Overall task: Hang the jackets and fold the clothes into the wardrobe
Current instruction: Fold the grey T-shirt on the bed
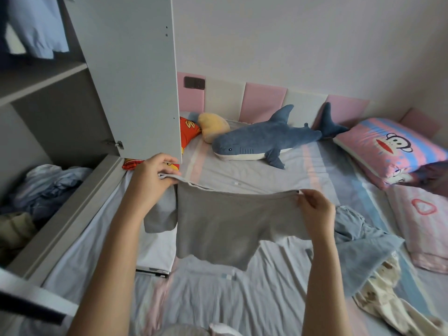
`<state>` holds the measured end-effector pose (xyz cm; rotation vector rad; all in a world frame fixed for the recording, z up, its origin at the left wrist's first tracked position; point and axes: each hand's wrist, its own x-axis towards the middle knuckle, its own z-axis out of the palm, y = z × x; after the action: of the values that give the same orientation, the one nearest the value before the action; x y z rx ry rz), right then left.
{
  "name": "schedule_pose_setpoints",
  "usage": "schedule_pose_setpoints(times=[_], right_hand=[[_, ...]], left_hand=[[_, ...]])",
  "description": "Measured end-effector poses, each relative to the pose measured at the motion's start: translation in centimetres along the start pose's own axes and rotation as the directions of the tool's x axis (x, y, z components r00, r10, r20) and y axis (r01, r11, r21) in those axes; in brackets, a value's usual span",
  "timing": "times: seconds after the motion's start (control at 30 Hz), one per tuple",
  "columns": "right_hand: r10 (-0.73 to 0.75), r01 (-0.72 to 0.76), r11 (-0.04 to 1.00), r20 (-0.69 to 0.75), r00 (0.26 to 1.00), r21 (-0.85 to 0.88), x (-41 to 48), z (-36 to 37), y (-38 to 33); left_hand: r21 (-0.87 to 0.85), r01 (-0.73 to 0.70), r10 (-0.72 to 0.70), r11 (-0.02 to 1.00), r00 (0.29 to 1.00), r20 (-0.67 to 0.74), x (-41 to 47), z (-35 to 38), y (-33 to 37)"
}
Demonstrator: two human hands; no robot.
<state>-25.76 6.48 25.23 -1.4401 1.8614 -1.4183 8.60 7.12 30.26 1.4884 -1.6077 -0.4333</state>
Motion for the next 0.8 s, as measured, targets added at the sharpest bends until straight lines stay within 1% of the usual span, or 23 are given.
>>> schedule_pose_setpoints(times=[0.07,0.13,0.17,0.2,0.23,0.27,0.3,0.37,0.4,0.43,0.47,0.53,0.6,0.67,0.73,0.8], right_hand=[[-0.008,0.020,0.991,-0.093,0.996,0.129,0.3,0.2,-0.3],[-0.051,0.089,0.978,-0.197,0.979,0.187,0.4,0.3,-1.0],[-0.084,0.147,0.968,-0.287,0.954,0.203,0.2,0.4,-1.5],[-0.097,0.195,0.954,-0.382,0.919,0.229,0.1,0.6,-1.7],[-0.075,0.215,0.939,-0.449,0.891,0.270,0.0,0.8,-2.0],[-0.049,0.213,0.930,-0.475,0.879,0.299,0.0,1.1,-2.1],[-0.030,0.187,0.932,-0.450,0.893,0.309,0.1,1.3,-2.0],[-0.022,0.130,0.960,-0.394,0.919,0.250,-0.2,1.5,-1.9],[-0.024,0.138,0.961,-0.425,0.905,0.240,-0.3,1.3,-1.8],[-0.023,0.157,0.956,-0.470,0.883,0.249,-0.3,1.1,-1.8],[-0.036,0.184,0.950,-0.499,0.866,0.252,-0.4,0.7,-1.9],[-0.074,0.211,0.946,-0.469,0.880,0.246,-0.4,0.0,-1.8],[-0.084,0.185,0.960,-0.416,0.905,0.208,-0.3,-0.7,-1.3],[-0.062,0.152,0.971,-0.423,0.904,0.183,-0.2,-1.1,-0.7],[-0.110,0.207,0.962,-0.440,0.891,0.179,-0.6,-1.4,-1.0],[-0.171,0.250,0.954,-0.383,0.908,0.167,-1.0,-1.7,-1.4]], left_hand=[[0.061,0.064,-0.063,0.996,0.998,-0.012,0.1,0.1,-0.8],[0.223,0.134,-0.125,0.966,0.991,-0.054,0.1,0.6,-1.8],[0.305,0.176,-0.165,0.936,0.984,-0.063,0.0,1.0,-2.3],[0.345,0.207,-0.197,0.915,0.978,-0.065,-0.3,1.5,-2.5],[0.329,0.226,-0.214,0.917,0.974,-0.074,-0.6,2.0,-2.6],[0.280,0.218,-0.204,0.935,0.976,-0.078,-0.8,2.5,-2.6],[0.197,0.216,-0.206,0.956,0.976,-0.072,-0.8,3.0,-2.5],[0.020,0.208,-0.207,0.978,0.978,-0.025,-0.5,3.5,-2.2],[-0.046,0.179,-0.180,0.983,0.983,-0.017,-0.5,3.6,-1.9],[-0.098,0.136,-0.141,0.986,0.989,-0.043,-0.5,3.6,-1.7],[-0.131,0.087,-0.099,0.988,0.991,-0.089,-0.5,3.5,-1.3],[-0.154,0.022,-0.046,0.988,0.986,-0.157,-0.4,3.4,-0.9],[-0.117,-0.011,-0.003,0.993,0.993,-0.121,0.0,3.3,-1.0],[-0.090,-0.030,0.023,0.996,0.997,-0.068,0.1,3.2,-0.9],[-0.185,-0.051,0.031,0.981,0.994,-0.109,-0.1,3.4,-0.1],[-0.354,-0.059,0.006,0.933,0.989,-0.149,-0.4,3.7,1.1]])
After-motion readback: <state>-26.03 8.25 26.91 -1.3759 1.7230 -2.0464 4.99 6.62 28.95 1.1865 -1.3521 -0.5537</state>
